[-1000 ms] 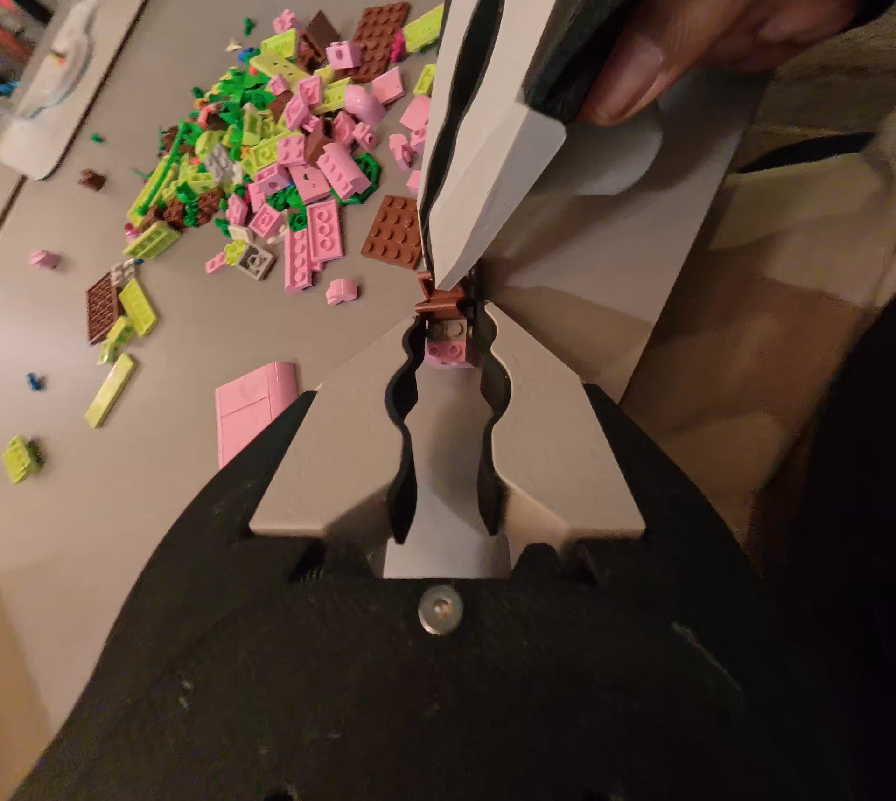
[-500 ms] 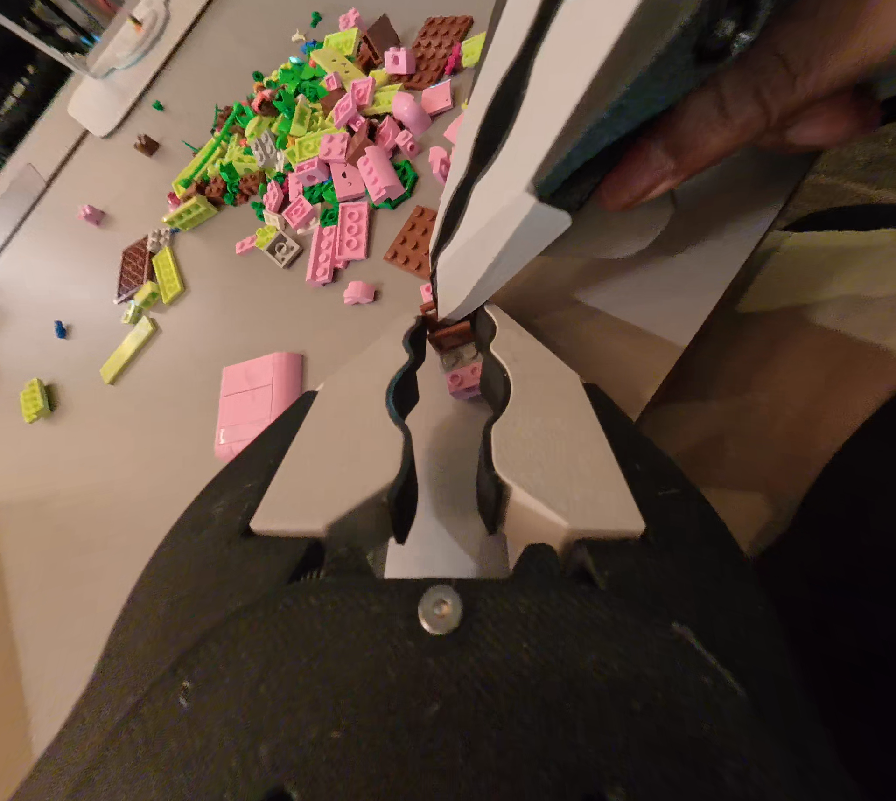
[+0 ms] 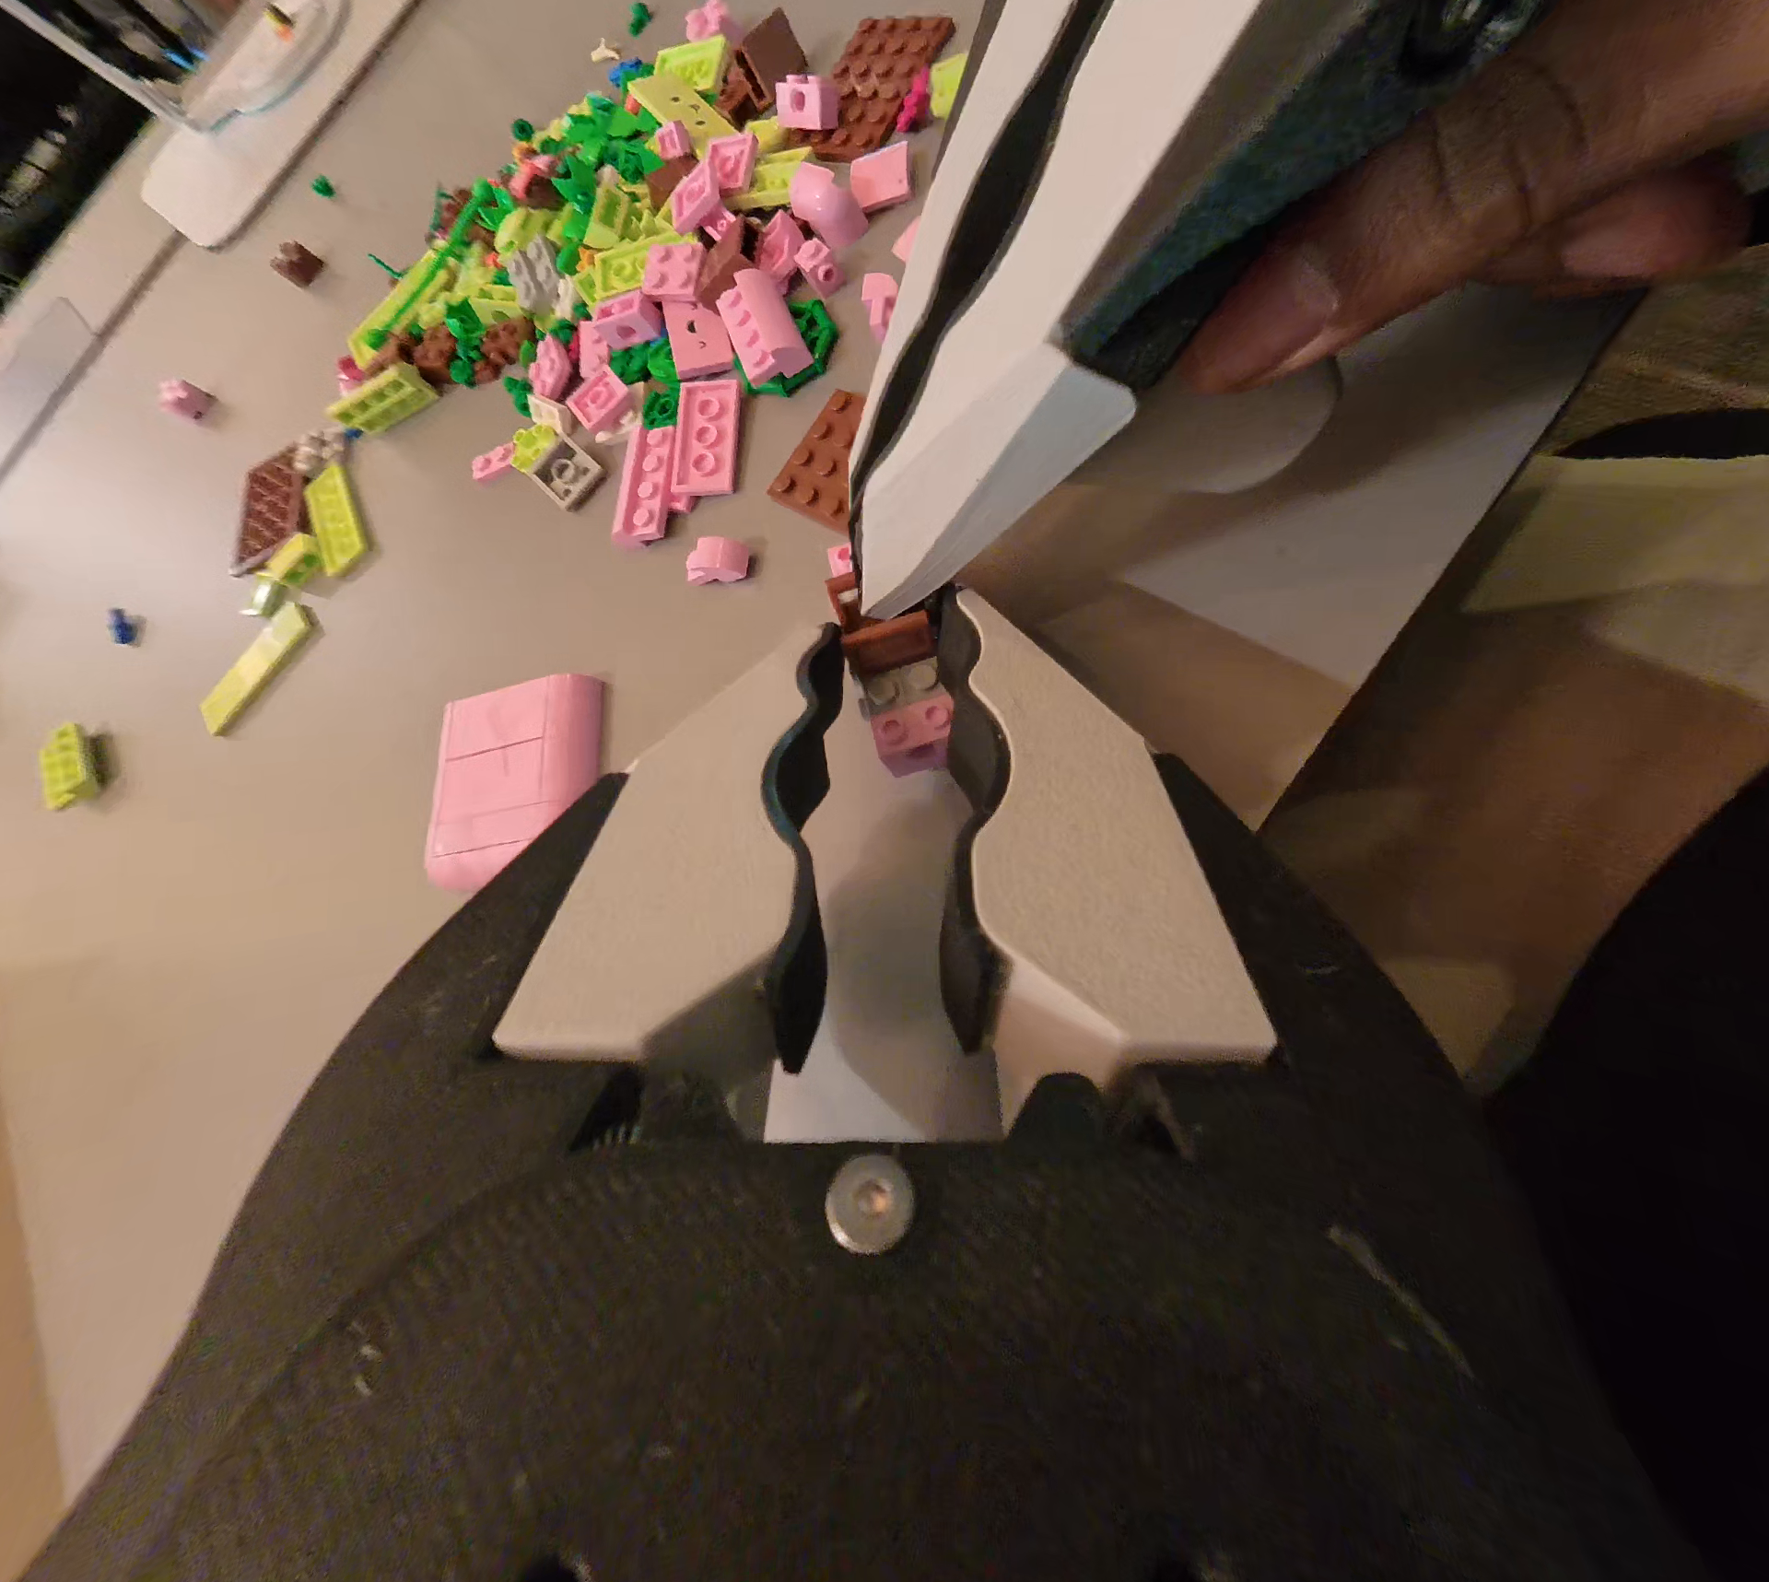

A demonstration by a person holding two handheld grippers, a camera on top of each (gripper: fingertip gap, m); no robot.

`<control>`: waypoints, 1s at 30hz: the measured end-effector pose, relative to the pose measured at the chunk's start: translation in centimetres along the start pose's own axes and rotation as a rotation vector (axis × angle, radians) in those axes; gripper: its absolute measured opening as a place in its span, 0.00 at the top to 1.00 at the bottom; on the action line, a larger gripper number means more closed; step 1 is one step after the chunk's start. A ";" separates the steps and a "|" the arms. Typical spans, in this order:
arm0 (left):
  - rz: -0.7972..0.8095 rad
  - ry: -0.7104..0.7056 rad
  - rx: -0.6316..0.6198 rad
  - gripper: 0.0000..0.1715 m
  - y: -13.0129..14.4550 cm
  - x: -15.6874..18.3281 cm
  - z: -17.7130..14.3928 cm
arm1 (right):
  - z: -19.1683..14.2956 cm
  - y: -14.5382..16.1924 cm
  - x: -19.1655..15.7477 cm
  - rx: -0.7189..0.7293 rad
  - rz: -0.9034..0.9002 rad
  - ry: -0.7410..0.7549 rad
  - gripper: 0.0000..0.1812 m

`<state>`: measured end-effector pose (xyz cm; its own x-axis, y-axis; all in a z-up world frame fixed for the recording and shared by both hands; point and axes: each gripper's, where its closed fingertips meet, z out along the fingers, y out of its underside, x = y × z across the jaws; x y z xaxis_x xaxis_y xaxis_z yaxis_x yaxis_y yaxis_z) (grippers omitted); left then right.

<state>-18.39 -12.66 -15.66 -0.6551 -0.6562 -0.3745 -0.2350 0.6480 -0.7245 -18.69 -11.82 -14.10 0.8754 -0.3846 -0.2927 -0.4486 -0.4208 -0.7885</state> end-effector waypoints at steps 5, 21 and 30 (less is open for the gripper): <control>-0.073 0.076 -0.030 0.88 0.5 0.1 0.2 | -0.8 -2.0 -0.7 0.123 0.041 -0.046 1.00; -0.051 0.038 0.017 0.83 0.1 -0.2 -0.3 | -2.7 -3.8 9.1 0.093 -0.079 0.359 0.93; -0.115 0.116 -0.001 0.77 1.1 -0.4 -0.8 | -2.4 -2.8 1.9 0.102 -0.084 0.131 0.90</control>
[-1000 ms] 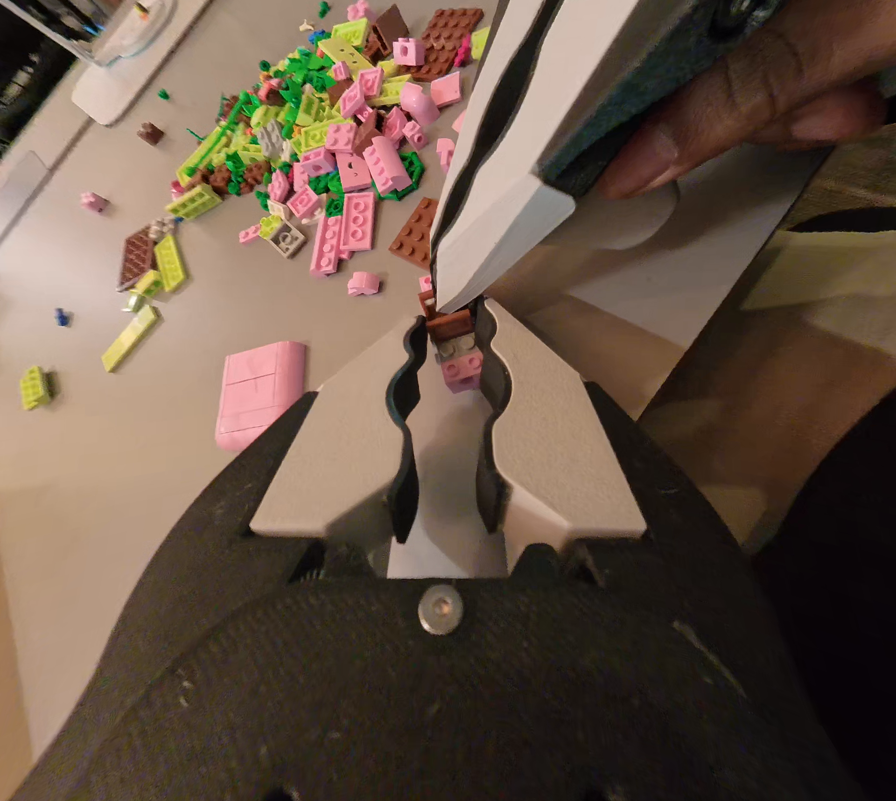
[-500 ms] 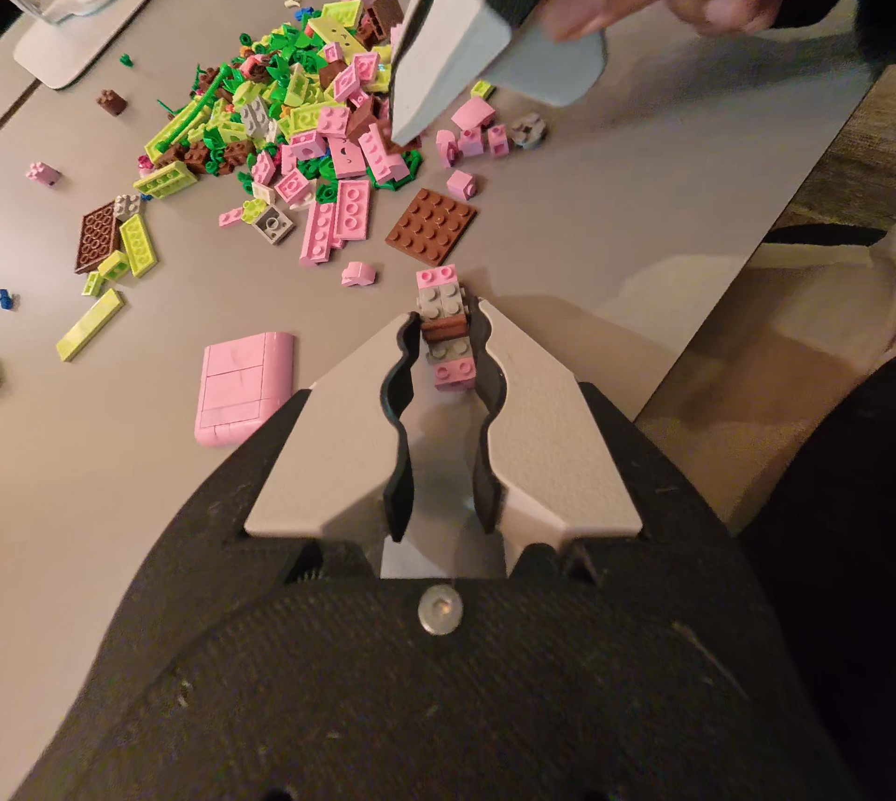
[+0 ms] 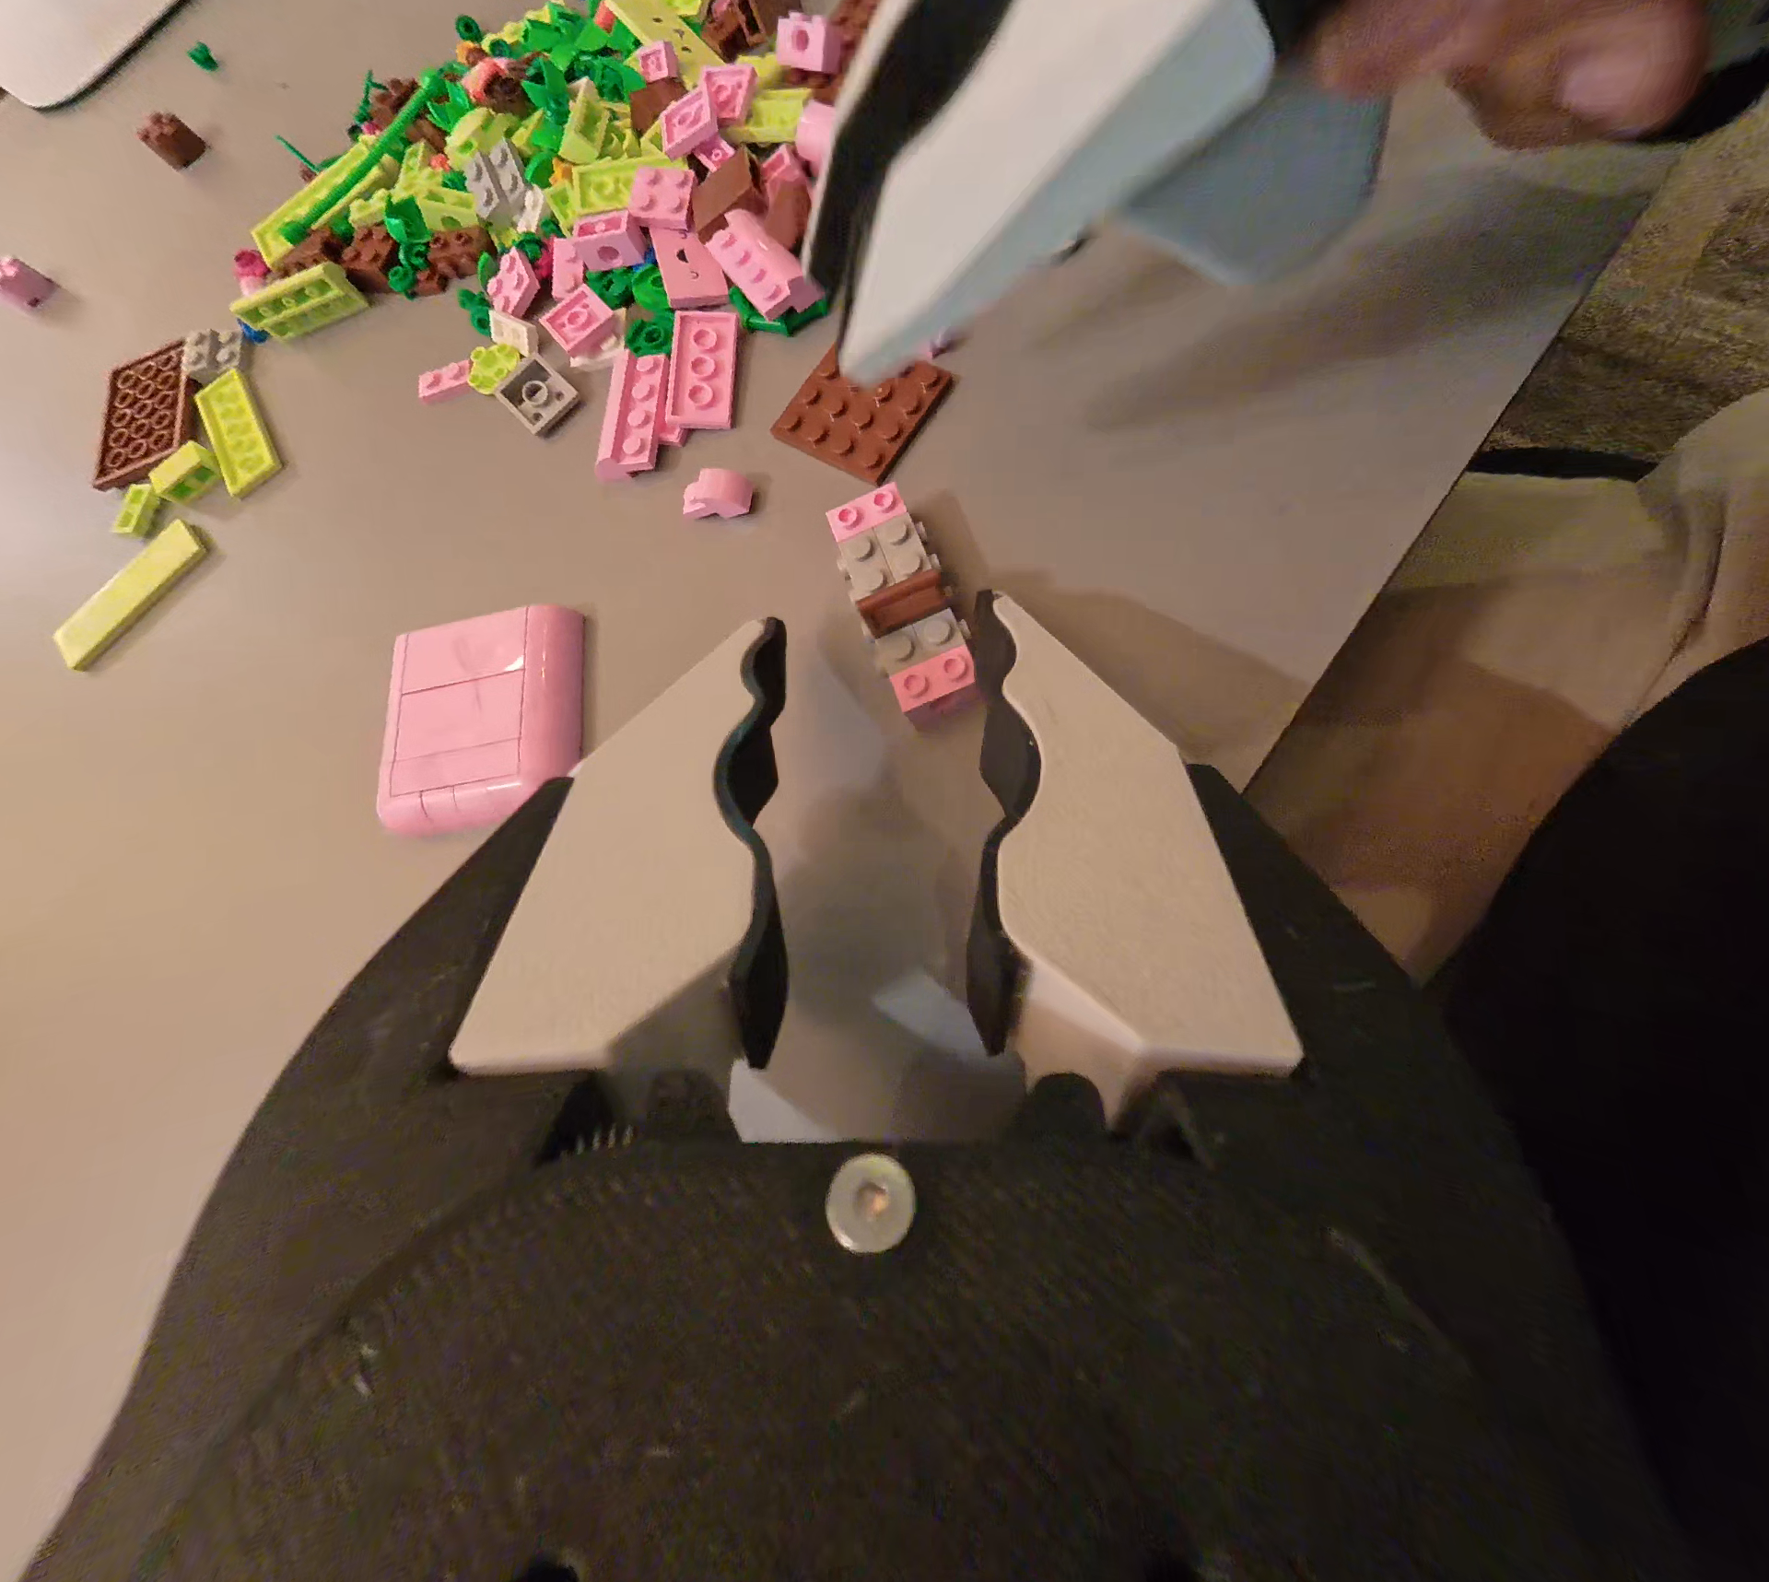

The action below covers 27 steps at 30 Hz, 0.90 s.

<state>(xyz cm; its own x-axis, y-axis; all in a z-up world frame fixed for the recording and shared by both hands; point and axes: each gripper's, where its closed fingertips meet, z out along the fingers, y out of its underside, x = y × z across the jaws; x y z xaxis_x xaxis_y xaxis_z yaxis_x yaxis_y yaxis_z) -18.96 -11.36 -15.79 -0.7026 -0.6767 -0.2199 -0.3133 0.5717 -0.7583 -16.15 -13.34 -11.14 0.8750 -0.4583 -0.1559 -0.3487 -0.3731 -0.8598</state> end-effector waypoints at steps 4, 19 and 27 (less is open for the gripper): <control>-0.007 0.013 0.012 0.89 -0.1 0.2 0.1 | 1.6 1.2 -2.6 -0.077 -0.056 -0.040 0.92; 0.027 -0.006 0.011 0.89 -0.2 0.3 0.2 | 2.8 2.4 -3.3 -0.218 -0.197 0.039 1.00; 0.053 -0.032 -0.001 0.89 -0.2 0.2 0.3 | 2.9 2.4 -3.2 -0.224 -0.152 0.030 1.00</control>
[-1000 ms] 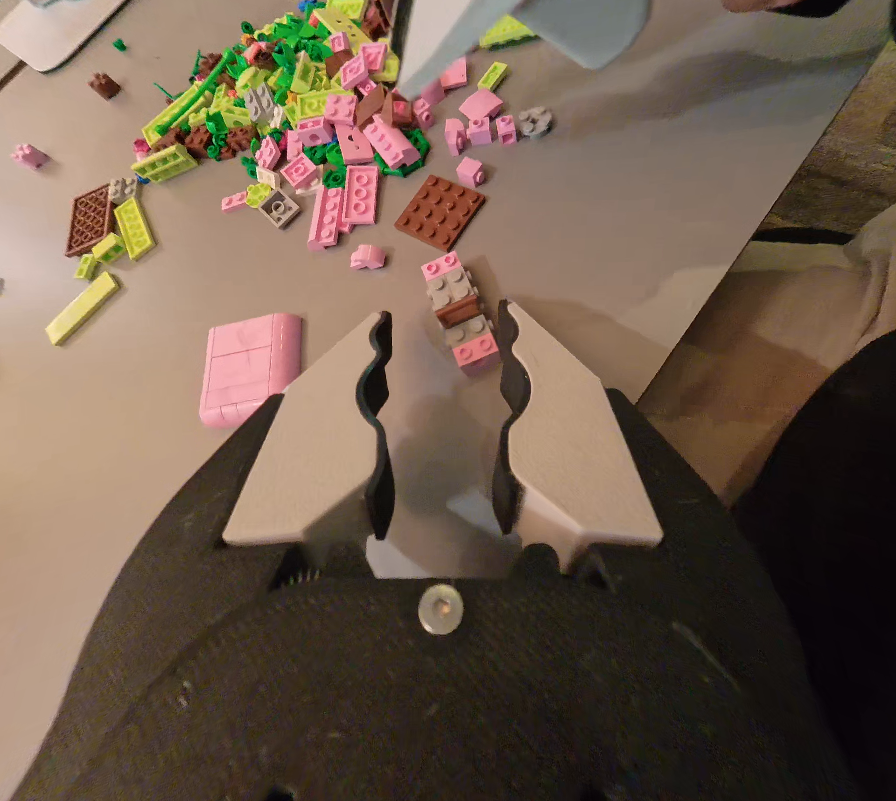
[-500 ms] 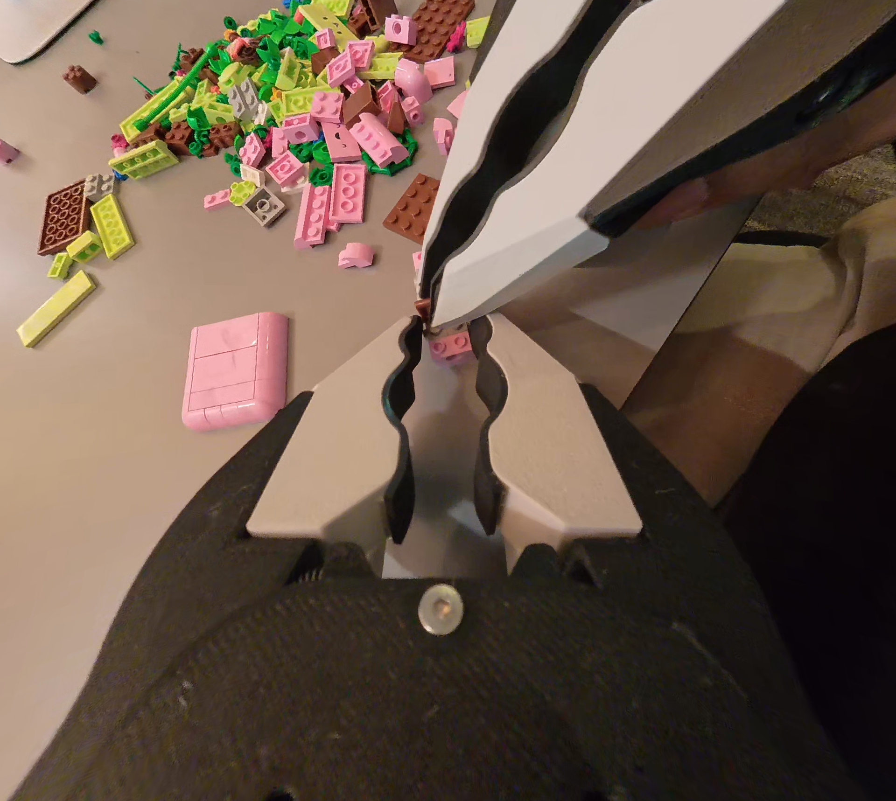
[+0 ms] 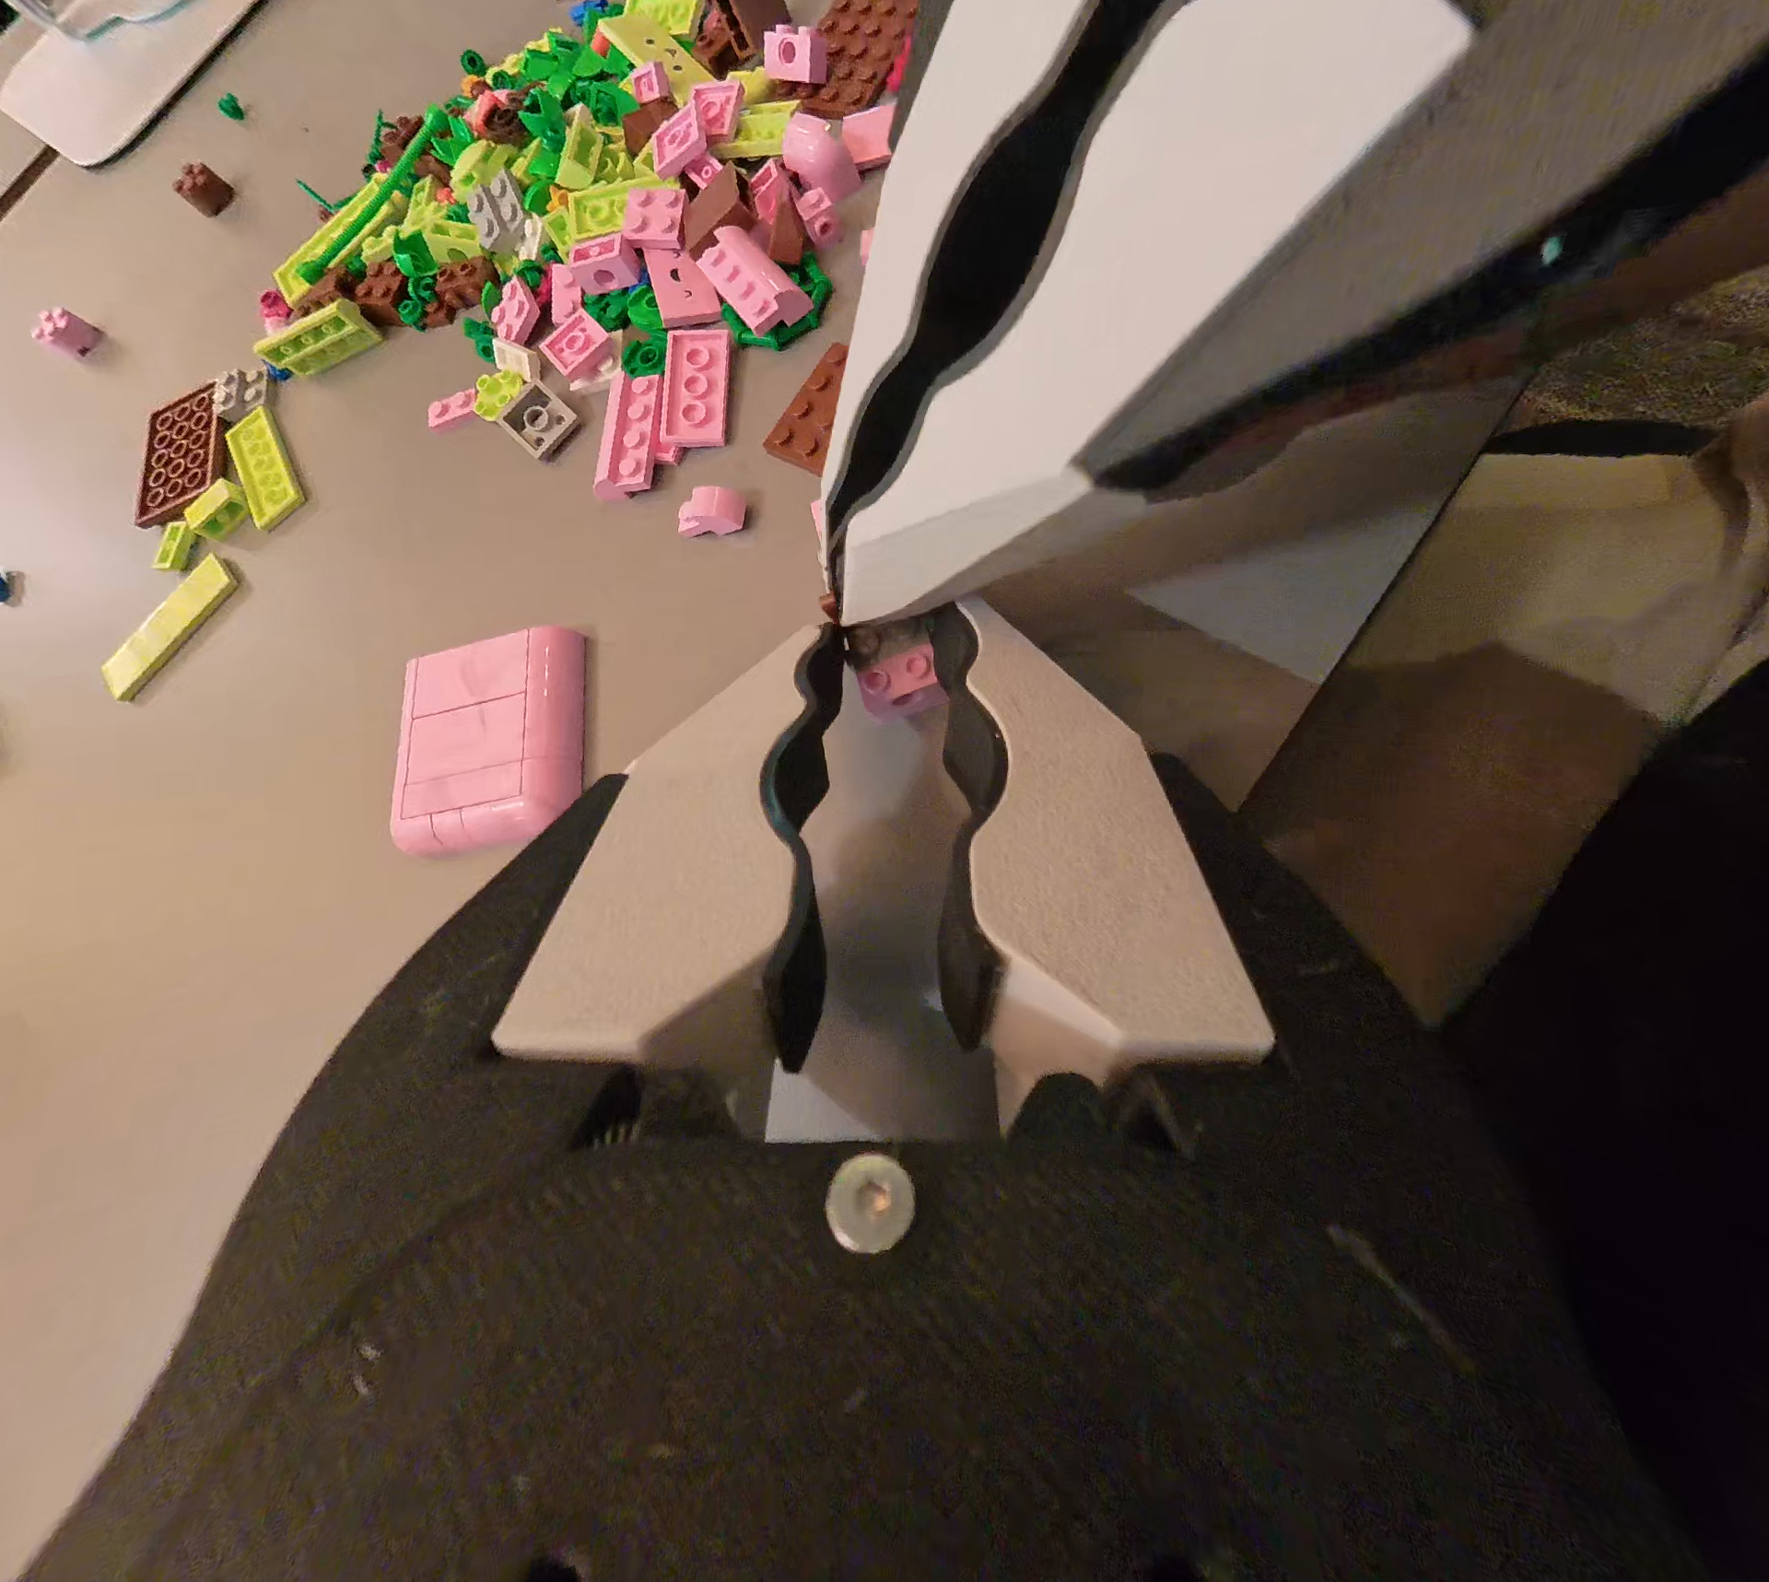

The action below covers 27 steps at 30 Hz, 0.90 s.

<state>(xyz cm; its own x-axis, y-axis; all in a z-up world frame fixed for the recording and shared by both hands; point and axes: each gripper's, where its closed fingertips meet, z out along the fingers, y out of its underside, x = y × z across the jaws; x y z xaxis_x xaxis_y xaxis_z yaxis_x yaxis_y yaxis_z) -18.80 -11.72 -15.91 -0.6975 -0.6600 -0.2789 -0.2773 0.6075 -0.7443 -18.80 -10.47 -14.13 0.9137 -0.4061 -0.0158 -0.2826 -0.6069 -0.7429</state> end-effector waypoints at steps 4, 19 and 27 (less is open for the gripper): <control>0.027 -0.017 -0.011 0.89 0.0 0.0 0.1 | -2.0 -2.5 -0.4 0.281 0.281 -0.253 1.00; -0.063 0.073 0.015 0.89 -0.1 0.3 0.0 | -2.3 -0.9 14.5 0.170 0.099 0.339 0.94; -0.525 0.448 0.261 0.89 -2.6 -1.0 -2.8 | -4.3 -1.9 9.9 0.313 0.083 0.141 0.81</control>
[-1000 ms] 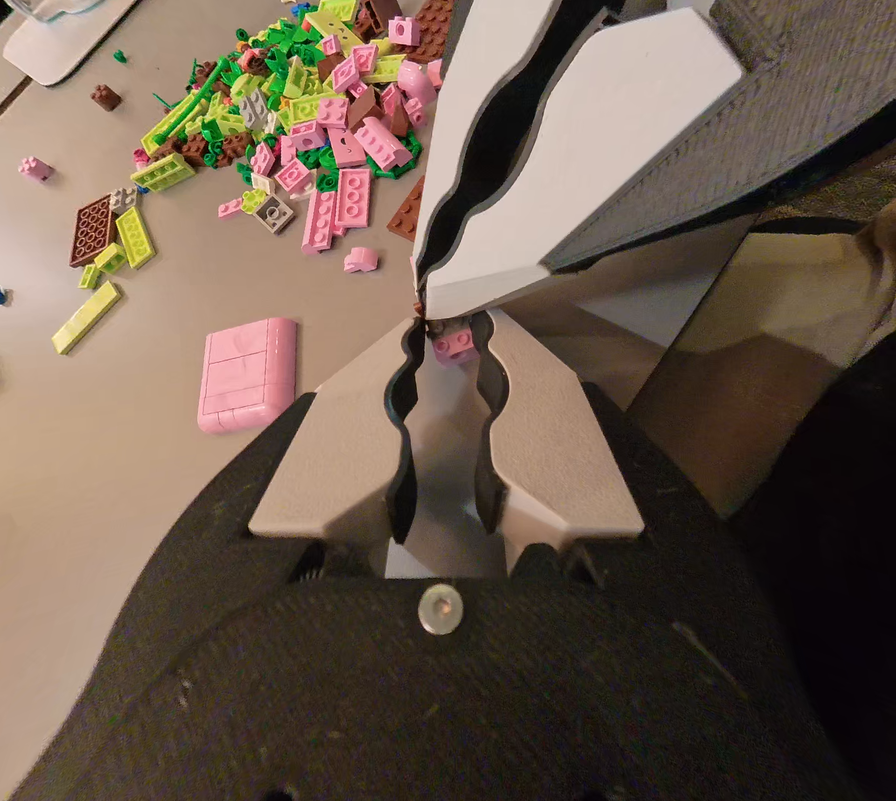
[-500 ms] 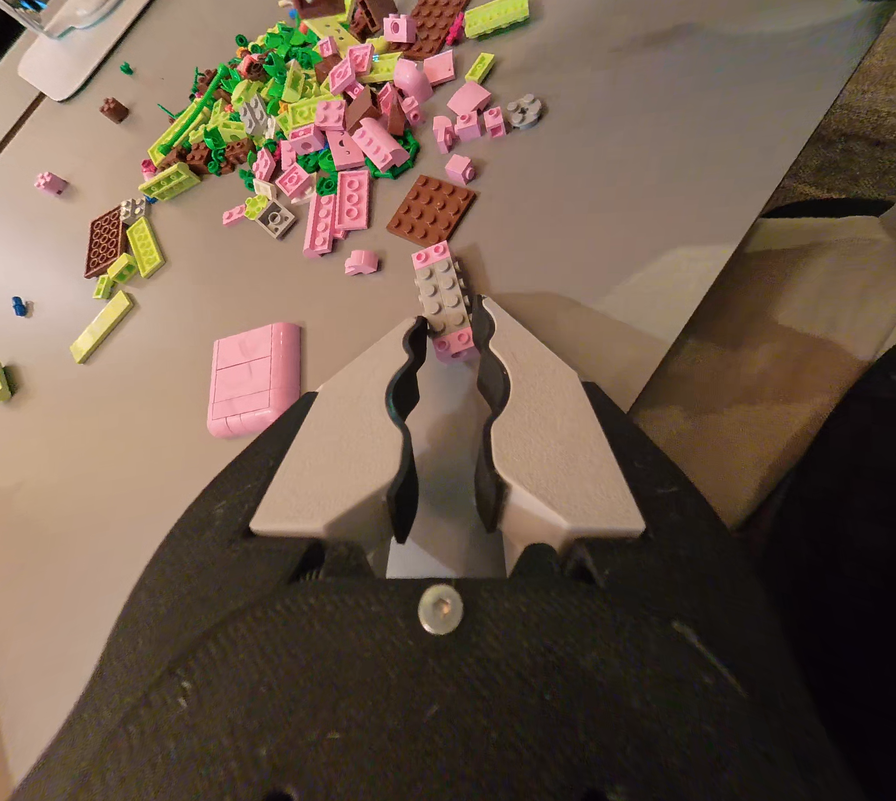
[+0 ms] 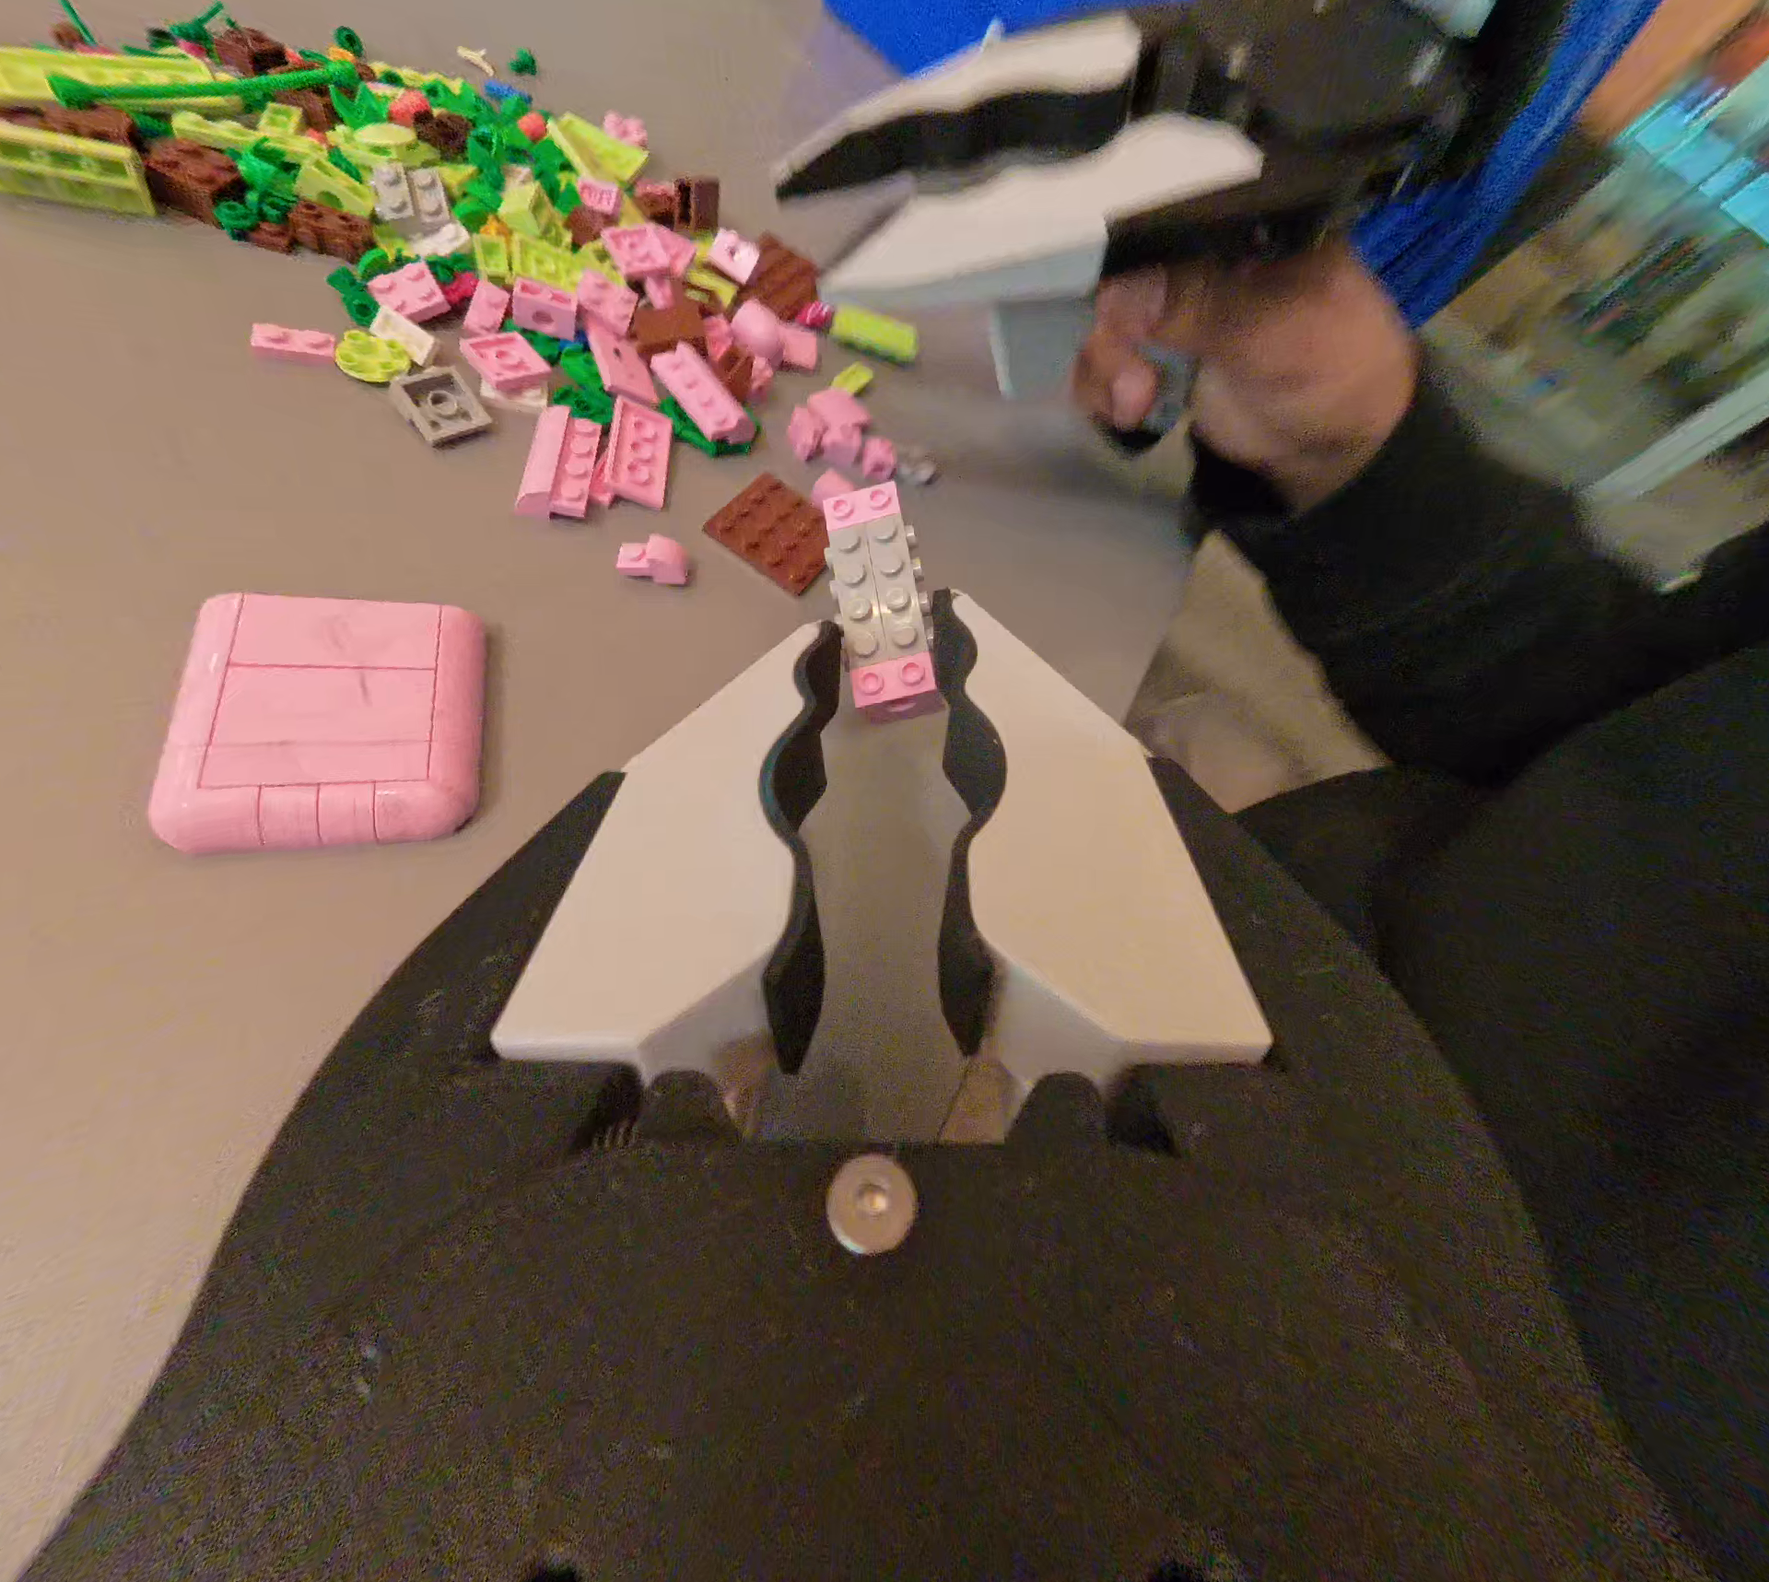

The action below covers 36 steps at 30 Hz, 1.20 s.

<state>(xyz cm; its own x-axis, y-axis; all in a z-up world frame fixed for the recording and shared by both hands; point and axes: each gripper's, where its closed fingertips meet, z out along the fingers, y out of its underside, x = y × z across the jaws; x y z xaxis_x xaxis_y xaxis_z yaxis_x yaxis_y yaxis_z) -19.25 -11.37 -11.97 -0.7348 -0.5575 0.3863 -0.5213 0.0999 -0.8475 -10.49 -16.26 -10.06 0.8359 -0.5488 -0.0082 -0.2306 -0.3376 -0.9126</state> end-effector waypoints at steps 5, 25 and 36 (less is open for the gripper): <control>-0.219 0.213 0.132 0.89 -2.0 0.1 -2.2 | -1.4 -0.6 -3.2 0.059 0.169 -0.222 0.81; 0.206 0.029 -0.156 0.88 1.9 -0.1 -1.7 | -2.0 0.3 -9.8 0.017 0.103 -0.578 0.82; 0.514 -0.005 -0.391 0.83 5.9 0.2 -1.8 | 0.4 5.9 -12.0 -0.265 -0.297 -0.508 0.82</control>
<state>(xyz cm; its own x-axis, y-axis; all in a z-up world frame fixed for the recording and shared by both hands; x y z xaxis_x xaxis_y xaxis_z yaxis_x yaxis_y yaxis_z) -23.29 -9.41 -16.24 -0.9315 -0.3619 -0.0364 -0.2233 0.6480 -0.7282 -21.68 -11.38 -15.54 0.9997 0.0054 -0.0227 -0.0142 -0.6323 -0.7746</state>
